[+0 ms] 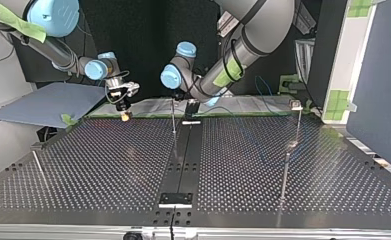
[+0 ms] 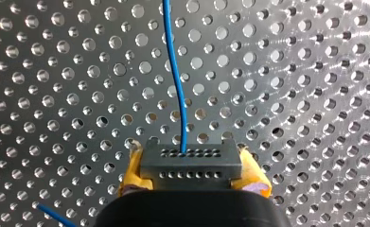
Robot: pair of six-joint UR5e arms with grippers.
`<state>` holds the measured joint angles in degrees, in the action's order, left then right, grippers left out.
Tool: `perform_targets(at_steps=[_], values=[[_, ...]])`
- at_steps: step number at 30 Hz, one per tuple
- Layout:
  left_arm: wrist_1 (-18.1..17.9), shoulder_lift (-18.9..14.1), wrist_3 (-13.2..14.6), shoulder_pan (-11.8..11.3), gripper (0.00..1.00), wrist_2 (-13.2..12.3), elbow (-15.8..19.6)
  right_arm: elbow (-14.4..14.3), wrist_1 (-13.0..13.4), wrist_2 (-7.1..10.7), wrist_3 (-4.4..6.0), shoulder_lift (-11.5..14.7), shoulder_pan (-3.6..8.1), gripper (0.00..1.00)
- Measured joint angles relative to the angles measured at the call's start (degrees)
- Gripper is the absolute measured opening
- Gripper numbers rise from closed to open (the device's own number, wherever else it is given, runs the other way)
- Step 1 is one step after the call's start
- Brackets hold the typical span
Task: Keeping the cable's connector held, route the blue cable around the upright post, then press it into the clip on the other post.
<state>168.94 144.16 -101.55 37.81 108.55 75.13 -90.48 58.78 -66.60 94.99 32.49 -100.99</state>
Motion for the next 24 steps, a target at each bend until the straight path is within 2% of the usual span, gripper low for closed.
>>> perform_targets(at_steps=[24], values=[[0.0, -0.1, -0.8, 0.1, 1.00, 0.1, 0.0, 0.0, 0.1, 0.23, 0.04, -0.2, 0.01, 0.00]])
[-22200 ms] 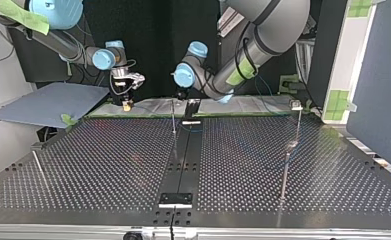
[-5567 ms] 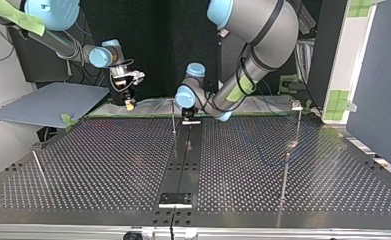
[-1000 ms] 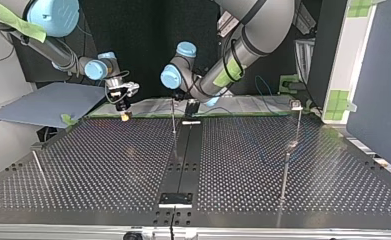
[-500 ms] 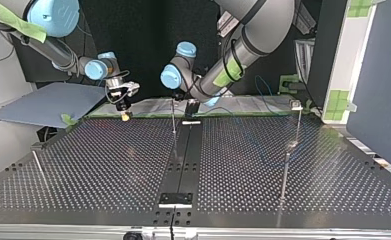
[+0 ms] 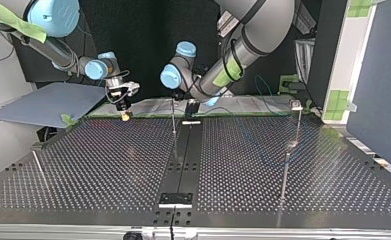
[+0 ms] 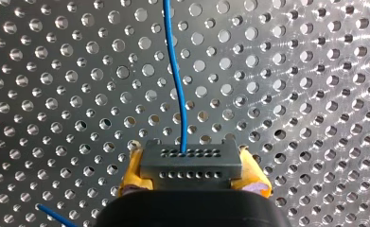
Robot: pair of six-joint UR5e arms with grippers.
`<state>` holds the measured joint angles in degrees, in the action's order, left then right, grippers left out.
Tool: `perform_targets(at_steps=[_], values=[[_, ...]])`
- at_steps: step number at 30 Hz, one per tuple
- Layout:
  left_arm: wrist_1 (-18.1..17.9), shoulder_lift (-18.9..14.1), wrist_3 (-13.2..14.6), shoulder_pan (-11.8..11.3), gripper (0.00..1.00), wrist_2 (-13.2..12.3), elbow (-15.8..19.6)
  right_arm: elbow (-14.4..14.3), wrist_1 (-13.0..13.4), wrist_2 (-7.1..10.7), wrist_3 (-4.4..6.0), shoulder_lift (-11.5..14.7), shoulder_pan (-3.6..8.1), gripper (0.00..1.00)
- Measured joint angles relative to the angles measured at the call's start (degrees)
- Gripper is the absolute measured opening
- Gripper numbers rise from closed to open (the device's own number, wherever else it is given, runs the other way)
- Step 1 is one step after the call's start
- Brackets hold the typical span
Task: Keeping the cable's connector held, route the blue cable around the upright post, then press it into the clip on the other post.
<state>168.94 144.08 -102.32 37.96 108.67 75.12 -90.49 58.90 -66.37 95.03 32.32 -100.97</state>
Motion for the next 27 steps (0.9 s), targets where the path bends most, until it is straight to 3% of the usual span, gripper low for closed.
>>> perform_targets(at_steps=[5, 13, 22, 27], values=[[-0.4, -1.1, 0.0, 0.7, 1.00, 1.2, 0.9, 0.0, -0.1, 0.00, 0.00, -0.1, 0.01, 0.00], [-4.3, -5.3, -0.5, 2.8, 1.00, 2.5, 5.1, 0.0, -0.2, 0.00, 0.07, -0.2, 0.01, 0.00], [-9.6, -10.6, -5.2, 7.9, 1.00, 7.6, 10.4, 0.1, -0.3, 0.00, 0.09, -0.2, 0.01, 0.00], [-10.6, -13.6, -7.9, 8.8, 1.00, 10.6, 13.4, 0.1, -0.3, -0.05, 0.09, -0.2, 0.00, 0.00]])
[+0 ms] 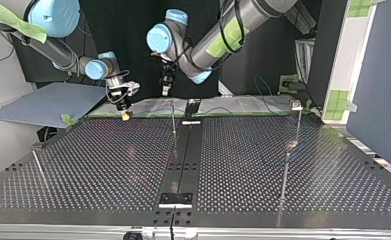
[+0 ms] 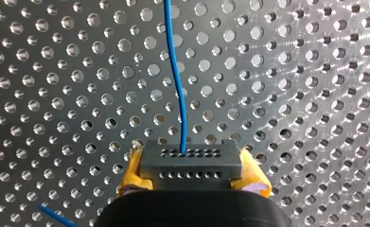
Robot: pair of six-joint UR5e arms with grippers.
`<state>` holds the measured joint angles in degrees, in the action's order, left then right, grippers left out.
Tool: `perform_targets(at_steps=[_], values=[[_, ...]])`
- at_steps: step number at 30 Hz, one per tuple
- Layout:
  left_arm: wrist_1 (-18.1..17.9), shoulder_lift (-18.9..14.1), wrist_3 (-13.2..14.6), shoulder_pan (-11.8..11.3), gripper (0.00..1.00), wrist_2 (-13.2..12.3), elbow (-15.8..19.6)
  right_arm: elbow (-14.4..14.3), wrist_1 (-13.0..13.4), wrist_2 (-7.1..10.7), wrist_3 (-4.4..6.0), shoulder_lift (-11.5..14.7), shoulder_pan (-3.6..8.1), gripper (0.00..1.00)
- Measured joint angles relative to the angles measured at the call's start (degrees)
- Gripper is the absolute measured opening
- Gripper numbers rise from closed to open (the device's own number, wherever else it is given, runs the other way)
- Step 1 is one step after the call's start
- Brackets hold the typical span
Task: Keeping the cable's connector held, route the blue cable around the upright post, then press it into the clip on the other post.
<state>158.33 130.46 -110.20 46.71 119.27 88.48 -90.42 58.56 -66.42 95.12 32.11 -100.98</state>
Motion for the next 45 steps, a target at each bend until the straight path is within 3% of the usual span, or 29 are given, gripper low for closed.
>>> perform_targets(at_steps=[7, 20, 27, 32, 40, 45], values=[[1.3, -4.0, -2.0, 0.3, 1.00, 3.1, 4.0, 0.0, 0.0, -0.04, 0.08, 0.0, 0.01, 0.00], [2.9, -10.9, -1.8, -0.1, 1.00, 4.3, 10.9, 0.0, 0.2, -0.04, 0.61, -0.2, -0.04, 0.00], [0.6, -15.3, -0.5, 0.0, 1.00, 7.5, 15.3, 0.0, 0.3, -0.04, 0.90, -0.2, 0.00, 0.00], [-0.7, -18.0, 0.0, -0.2, 1.00, 8.2, 18.0, 0.0, 0.3, -0.04, 1.14, -0.2, 0.01, 0.00], [-2.5, -22.7, 3.5, -0.1, 1.00, 10.8, 22.7, 0.0, 0.3, 0.03, 1.37, -0.3, -0.01, 0.00], [-4.7, -25.7, 3.5, 0.2, 1.00, 10.3, 25.7, 0.0, 0.3, 0.05, 1.40, -0.3, 0.00, 0.00]])
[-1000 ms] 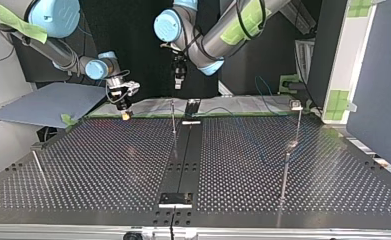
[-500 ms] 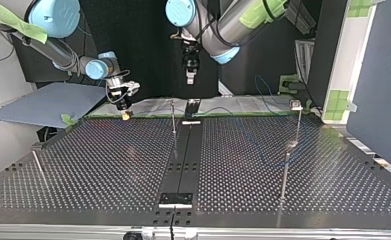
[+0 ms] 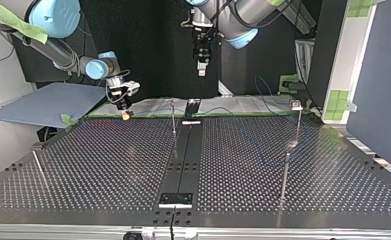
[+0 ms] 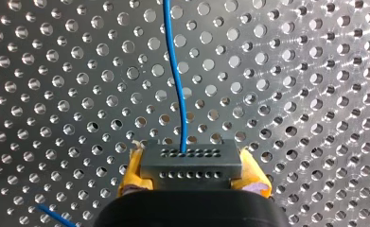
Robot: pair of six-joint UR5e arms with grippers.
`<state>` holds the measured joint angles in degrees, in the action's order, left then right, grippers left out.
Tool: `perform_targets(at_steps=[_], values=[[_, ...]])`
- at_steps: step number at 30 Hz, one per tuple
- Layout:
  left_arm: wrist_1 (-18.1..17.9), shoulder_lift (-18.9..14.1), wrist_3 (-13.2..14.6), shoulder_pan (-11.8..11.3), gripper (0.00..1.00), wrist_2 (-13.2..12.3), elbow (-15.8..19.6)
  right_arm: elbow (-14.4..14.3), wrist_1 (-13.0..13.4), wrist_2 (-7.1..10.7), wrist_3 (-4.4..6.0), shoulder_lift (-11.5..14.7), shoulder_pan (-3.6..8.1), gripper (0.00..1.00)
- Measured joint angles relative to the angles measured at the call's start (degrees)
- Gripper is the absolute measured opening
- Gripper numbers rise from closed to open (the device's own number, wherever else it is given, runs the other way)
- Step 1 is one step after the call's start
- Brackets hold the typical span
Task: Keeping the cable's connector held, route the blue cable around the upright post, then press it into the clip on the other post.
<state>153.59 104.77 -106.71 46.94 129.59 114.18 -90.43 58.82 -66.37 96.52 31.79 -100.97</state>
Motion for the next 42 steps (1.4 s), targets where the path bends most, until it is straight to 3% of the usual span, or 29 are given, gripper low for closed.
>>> perform_targets(at_steps=[8, 18, 24, 42], values=[[-1.3, -4.2, -0.8, 0.2, 1.00, -2.0, 4.2, 0.0, -0.2, 0.02, 0.18, -0.1, -0.01, 0.00], [-3.7, -9.6, -1.4, 0.2, 1.00, -7.6, 9.7, 0.0, -0.2, 0.09, 1.01, -0.1, 0.18, 0.00], [-4.5, -10.1, -1.4, 0.2, 1.00, -8.7, 10.3, 0.0, -0.2, 0.09, 1.29, -0.1, 0.36, 0.00], [-4.6, -10.1, -1.4, 0.2, 1.00, -8.8, 10.3, -0.1, -0.2, 0.09, 1.32, -0.1, 0.38, 0.00]])
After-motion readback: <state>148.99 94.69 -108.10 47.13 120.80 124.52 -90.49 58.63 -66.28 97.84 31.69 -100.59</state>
